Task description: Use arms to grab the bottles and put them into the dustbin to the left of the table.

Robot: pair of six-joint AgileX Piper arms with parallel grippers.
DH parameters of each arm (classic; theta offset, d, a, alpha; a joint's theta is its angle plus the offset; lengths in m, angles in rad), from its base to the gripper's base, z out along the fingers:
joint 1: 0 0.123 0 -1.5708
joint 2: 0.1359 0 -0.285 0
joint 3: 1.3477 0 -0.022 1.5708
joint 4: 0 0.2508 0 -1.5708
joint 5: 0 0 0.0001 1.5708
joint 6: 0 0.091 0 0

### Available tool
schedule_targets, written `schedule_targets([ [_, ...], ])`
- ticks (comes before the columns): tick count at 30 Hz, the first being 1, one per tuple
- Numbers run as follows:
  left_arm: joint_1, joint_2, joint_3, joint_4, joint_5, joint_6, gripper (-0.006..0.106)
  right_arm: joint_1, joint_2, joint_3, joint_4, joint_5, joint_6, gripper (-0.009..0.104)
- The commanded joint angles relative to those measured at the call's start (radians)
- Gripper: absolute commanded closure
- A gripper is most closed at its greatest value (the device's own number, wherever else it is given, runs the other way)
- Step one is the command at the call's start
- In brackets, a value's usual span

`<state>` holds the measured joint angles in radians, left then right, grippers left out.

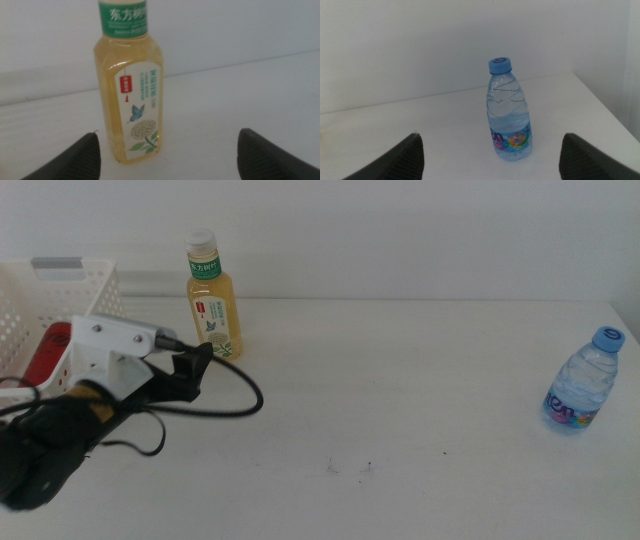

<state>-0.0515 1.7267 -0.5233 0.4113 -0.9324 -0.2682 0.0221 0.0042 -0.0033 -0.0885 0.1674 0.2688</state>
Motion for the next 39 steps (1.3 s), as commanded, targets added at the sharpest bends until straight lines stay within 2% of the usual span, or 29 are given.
schedule_targets([
  [1,0.000,0.052,-0.056,-0.020,-0.020,-0.019,0.007,-0.005,-0.004,0.003,-0.006,-0.009,-0.003,0.009],
  [3,-0.005,0.093,-0.102,-0.041,-0.014,-0.019,0.007,-0.005,-0.004,0.003,-0.006,-0.009,-0.003,0.009],
  [9,-0.071,0.185,-0.241,-0.207,0.090,0.052,0.007,-0.005,-0.004,0.003,-0.006,-0.009,-0.003,0.009],
  [11,-0.082,0.207,-0.280,-0.235,0.119,0.077,0.007,-0.005,-0.004,0.003,-0.006,-0.009,-0.003,0.009],
  [30,-0.089,0.468,-0.566,-0.245,0.121,0.074,0.007,-0.005,-0.004,0.003,-0.006,-0.009,-0.003,0.009],
  [35,-0.089,0.536,-0.640,-0.280,0.121,0.074,0.007,-0.005,-0.004,0.003,-0.006,-0.009,-0.003,0.009],
  [37,-0.089,0.552,-0.656,-0.281,0.124,0.077,0.011,-0.005,-0.004,0.003,-0.006,-0.009,-0.003,0.009],
  [39,-0.089,0.553,-0.660,-0.279,0.140,0.084,0.021,-0.005,-0.004,0.003,-0.006,-0.009,-0.003,0.009],
])
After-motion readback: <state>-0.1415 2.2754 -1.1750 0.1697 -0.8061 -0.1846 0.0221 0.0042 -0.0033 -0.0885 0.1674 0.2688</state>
